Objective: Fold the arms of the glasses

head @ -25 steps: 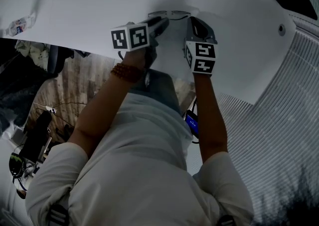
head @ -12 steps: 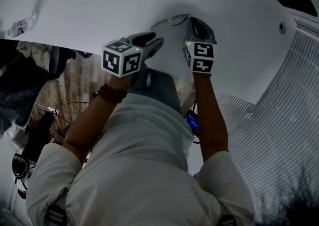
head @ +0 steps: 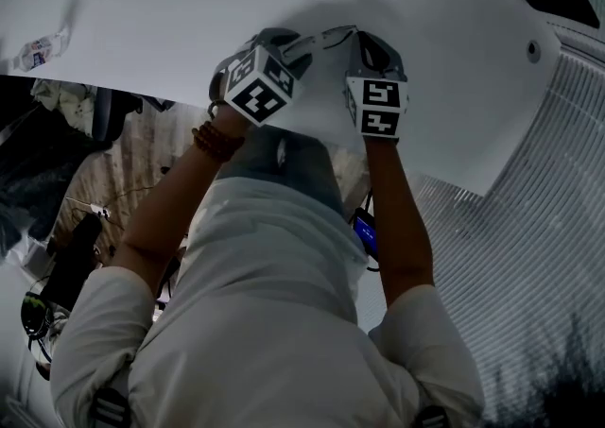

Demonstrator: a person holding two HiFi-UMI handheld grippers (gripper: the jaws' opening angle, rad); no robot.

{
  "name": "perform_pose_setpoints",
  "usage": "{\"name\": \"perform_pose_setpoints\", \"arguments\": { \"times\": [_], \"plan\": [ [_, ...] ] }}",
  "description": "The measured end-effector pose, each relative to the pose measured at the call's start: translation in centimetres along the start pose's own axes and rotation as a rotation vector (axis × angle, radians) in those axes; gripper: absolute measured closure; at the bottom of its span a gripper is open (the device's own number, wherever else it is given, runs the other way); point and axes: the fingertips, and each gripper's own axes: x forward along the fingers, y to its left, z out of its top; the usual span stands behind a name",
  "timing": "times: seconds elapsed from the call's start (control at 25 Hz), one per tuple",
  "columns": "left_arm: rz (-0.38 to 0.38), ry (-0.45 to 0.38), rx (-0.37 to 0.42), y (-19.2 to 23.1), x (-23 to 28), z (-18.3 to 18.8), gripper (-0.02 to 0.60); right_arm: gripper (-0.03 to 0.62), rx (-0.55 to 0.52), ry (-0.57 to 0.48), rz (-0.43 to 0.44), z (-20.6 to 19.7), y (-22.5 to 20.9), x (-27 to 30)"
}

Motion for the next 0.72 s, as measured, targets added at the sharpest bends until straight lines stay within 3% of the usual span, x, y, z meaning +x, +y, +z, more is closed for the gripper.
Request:
{"name": "perform_pose_setpoints", "arguments": {
  "times": [0.2,0.44,0.72],
  "plan": [
    [-0.006,0.013,0.006,0.1,0.8,-1.1,0.462,0.589,-0.004,0.000,0.000,0.1,-0.2,0.0],
    [-0.001,0.008,0.009,0.1,1.0,-1.0,0.465,0.565,0.016,-0.011,0.017,0.3,-0.4,-0.3],
    [0.006,0.011,0.014,0.1,1.1,-1.0,0.468,0.560,0.109,-0.113,0.062,3.1,-1.3,-3.0]
  ]
}}
